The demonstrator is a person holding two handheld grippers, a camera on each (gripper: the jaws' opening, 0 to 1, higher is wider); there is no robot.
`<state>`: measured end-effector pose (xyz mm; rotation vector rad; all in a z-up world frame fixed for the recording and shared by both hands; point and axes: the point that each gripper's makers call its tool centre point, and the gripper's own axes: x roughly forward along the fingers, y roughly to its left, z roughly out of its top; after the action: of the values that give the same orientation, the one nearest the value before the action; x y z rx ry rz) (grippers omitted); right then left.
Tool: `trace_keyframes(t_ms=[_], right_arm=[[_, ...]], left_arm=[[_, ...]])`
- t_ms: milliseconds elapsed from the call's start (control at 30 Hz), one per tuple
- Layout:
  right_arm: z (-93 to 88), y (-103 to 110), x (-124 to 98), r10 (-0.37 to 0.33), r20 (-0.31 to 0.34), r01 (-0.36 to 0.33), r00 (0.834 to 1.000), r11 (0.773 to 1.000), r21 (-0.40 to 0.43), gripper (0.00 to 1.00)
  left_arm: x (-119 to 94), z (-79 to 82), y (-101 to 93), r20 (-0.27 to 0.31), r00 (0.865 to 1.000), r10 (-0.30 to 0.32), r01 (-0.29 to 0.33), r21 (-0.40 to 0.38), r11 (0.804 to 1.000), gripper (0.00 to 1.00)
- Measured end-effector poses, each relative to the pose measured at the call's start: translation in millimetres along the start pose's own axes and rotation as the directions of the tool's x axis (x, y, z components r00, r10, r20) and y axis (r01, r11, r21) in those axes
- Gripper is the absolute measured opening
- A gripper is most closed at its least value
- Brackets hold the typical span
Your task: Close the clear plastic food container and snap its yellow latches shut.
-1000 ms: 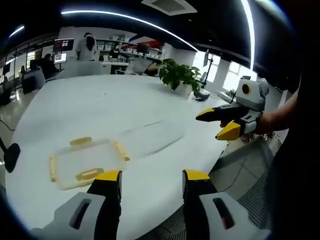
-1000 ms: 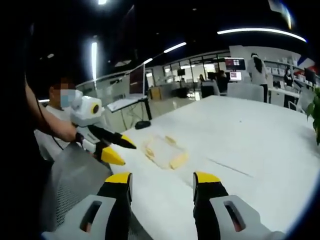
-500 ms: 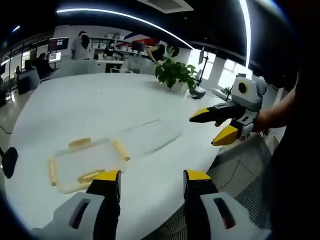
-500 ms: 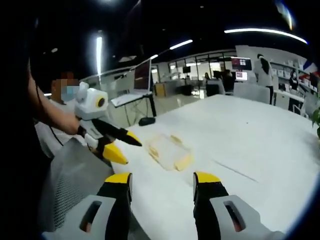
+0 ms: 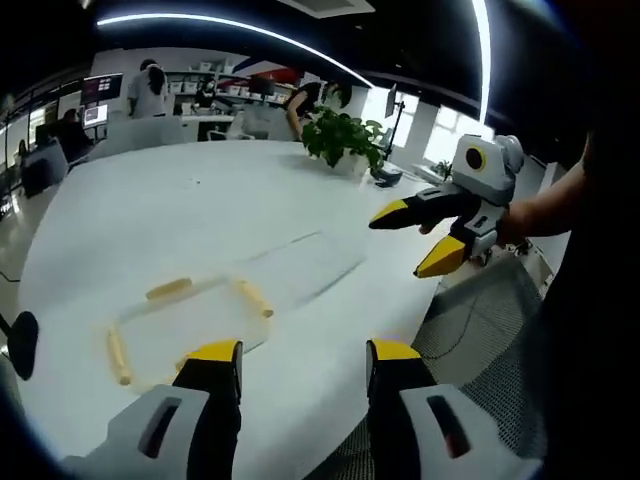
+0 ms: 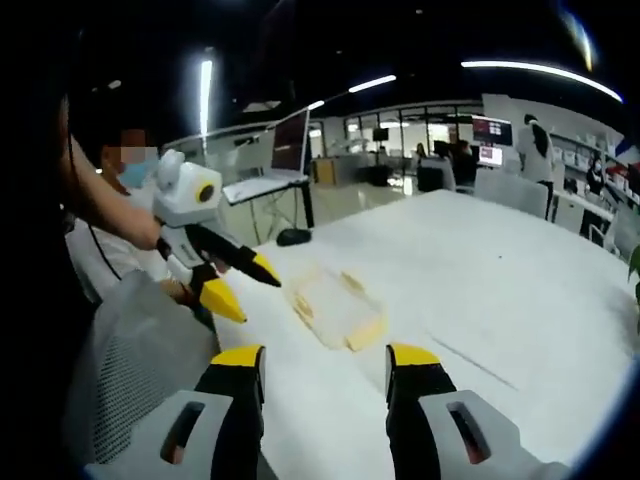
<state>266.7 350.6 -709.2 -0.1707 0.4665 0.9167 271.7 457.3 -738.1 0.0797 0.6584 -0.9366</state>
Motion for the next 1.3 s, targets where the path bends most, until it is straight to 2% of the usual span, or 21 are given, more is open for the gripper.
trace_keyframes(t_ms=[367,867,1300], right_arm=[[1.0,2,13,0.019,-0.022,-0.020,1.000,1.000,-0.003,0.47],[-1.8,1,31,0.018,-0.077,-0.018,0.997,1.000,-0.011,0.47],[-0.9,-4,49,0.015,-0.108,-0.016,0.994,1.000,-0.010,0.46]], left_arm=[[-2,0.3,17.0,-0.003,1.000,0.012,-0.012,0.005,1.000,0.48],[-9,-9.2,36.6,-0.044,0.999,-0.008,0.008,-0.002,1.000,0.40],[-14,-16.9,58.7,-0.083,0.996,-0.030,0.031,0.008,0.999,0.37]])
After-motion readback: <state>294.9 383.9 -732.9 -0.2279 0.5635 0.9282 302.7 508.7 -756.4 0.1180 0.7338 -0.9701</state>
